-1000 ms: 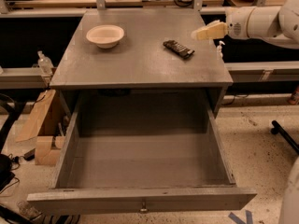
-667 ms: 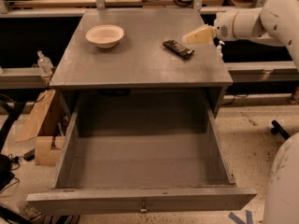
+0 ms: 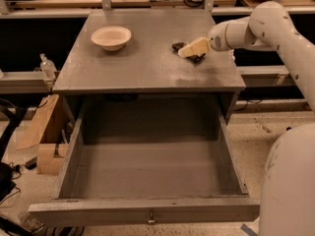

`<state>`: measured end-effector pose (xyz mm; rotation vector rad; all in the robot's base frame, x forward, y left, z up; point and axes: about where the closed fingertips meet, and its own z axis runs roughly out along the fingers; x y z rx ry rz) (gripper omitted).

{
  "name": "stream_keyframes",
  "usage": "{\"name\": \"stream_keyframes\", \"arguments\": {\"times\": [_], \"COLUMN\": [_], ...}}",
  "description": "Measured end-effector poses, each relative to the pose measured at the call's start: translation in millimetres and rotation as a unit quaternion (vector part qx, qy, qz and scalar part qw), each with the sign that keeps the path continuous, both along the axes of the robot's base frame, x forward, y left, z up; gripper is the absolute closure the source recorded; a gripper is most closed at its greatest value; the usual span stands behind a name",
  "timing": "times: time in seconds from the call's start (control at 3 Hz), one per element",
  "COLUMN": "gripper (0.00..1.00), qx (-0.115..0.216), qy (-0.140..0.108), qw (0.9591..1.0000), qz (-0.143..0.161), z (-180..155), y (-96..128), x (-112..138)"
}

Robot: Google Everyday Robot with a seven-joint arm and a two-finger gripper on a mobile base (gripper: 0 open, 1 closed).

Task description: Place rxbar chocolate into top drawer

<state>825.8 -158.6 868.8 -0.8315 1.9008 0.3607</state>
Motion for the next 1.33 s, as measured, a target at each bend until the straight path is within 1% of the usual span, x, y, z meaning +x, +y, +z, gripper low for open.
{"name": "stream_keyframes", "arguments": {"times": [0.33, 0.67, 1.0, 1.33], "gripper": [0.0, 0.02, 0.24, 0.48], "qx": [-0.003, 0.014, 0.022, 0.022], "qy": [0.024, 0.082, 0.112, 0.113], "qw": [0.9996, 0.9964, 0.9932, 0.9932], "qz": [0.012, 0.018, 0.019, 0.019], "z": [-16.4, -44.2, -57.7, -50.2], "y": [17.7, 25.3, 26.7, 26.7], "x": [3.6, 3.4, 0.9, 0.9]}}
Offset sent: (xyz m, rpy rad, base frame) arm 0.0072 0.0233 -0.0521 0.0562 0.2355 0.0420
